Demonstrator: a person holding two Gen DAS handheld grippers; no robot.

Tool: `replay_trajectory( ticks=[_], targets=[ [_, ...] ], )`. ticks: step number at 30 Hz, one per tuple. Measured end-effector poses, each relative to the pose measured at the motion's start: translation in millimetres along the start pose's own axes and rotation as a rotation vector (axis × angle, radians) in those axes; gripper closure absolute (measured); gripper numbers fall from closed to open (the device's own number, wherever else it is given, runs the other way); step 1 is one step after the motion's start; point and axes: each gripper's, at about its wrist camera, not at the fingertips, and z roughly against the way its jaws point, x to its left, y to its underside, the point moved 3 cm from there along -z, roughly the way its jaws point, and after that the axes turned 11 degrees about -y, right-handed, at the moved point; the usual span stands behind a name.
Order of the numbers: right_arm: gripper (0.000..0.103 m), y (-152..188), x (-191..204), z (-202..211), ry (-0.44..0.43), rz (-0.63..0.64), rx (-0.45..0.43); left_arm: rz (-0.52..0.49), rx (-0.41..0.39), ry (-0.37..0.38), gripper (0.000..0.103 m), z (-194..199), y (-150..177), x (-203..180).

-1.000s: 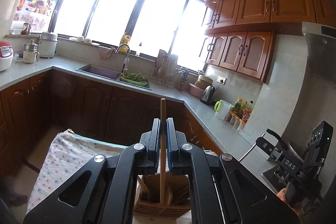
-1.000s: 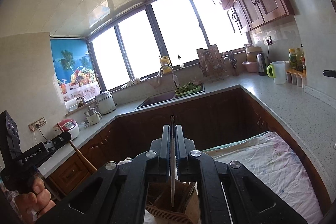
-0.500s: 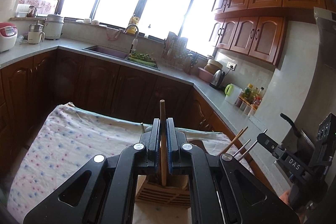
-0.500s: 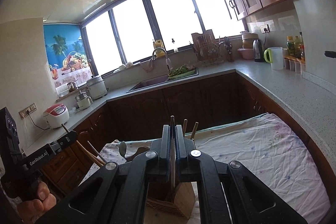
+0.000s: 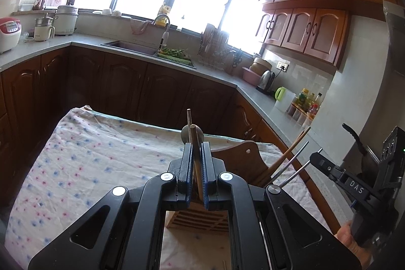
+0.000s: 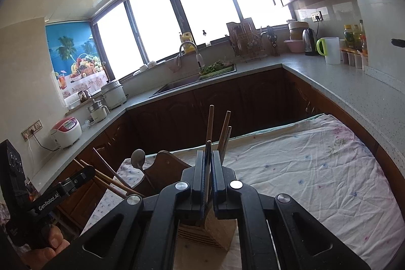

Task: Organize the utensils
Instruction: 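Lower both chopsticks into the wooden holder and open both tools, then withdraw both open tools from the holder back toward the cloth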

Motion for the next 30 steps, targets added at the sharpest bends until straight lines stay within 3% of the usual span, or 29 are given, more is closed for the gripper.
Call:
replay_trajectory(
  ticks=[5, 9, 11, 13, 15, 16, 18, 23, 30],
  targets=[
    [0.098, -0.2, -2.0, -1.3, -0.007, -0.014, 0.008, -0.003, 0.017, 0.003, 0.098, -1.4, -2.6, -0.5],
    [0.091, -1.8, -4.8, 0.0, -0.009, -0.030, 0.009, -0.009, 0.030, 0.016, 0.098, -0.5, -3.9, -1.3],
    [0.077, -3.0, -4.8, 3.8, -0.009, -0.033, 0.002, -0.007, 0.035, 0.021, 0.088, 1.1, -3.8, -1.3],
    [0.047, -5.6, -4.8, 9.7, -0.025, -0.038, -0.014, 0.000, 0.034, 0.023, 0.075, 5.0, -4.3, -1.1],
    [0.041, -7.5, -3.2, 16.4, -0.026, -0.035, -0.029, 0.005, 0.023, 0.022, 0.058, 11.9, -3.9, -0.8],
    [0.031, -8.2, -2.8, 20.1, -0.028, -0.039, -0.036, 0.011, 0.016, 0.023, 0.051, 16.1, -3.9, -0.2],
    [0.019, -9.5, -2.0, 27.2, -0.046, -0.047, -0.051, 0.017, 0.009, 0.024, 0.048, 24.2, -2.9, 0.4],
    [0.002, -4.9, 2.2, 46.0, -0.056, -0.042, -0.054, 0.031, 0.006, 0.006, 0.021, 47.0, 6.2, 9.2],
    [0.001, 20.7, -0.5, 82.5, -0.033, -0.050, -0.044, 0.013, 0.046, -0.027, 0.018, 74.8, 32.9, 22.5]
  ],
)
